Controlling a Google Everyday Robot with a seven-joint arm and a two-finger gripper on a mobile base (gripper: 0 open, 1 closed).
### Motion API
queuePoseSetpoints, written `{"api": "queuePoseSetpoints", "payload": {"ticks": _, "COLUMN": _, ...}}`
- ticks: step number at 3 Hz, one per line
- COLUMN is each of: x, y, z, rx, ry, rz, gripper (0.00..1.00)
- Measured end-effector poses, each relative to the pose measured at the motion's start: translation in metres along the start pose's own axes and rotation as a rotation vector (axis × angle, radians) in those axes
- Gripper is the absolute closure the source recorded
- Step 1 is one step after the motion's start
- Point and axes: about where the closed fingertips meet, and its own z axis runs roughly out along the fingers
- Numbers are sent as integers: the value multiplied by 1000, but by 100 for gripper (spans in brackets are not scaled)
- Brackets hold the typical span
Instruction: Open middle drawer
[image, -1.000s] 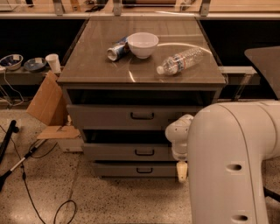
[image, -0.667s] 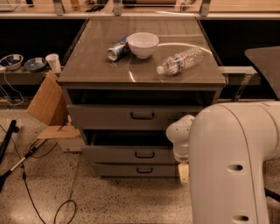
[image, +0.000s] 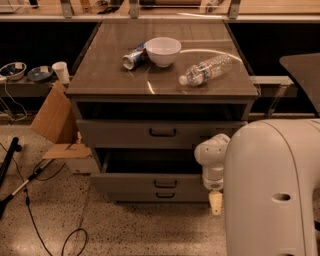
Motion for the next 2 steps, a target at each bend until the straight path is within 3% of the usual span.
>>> {"api": "queuePoseSetpoints", "payload": {"ticks": 2, "x": 10, "y": 18, "z": 4, "rx": -40, "ry": 21, "rz": -23, "gripper": 0}}
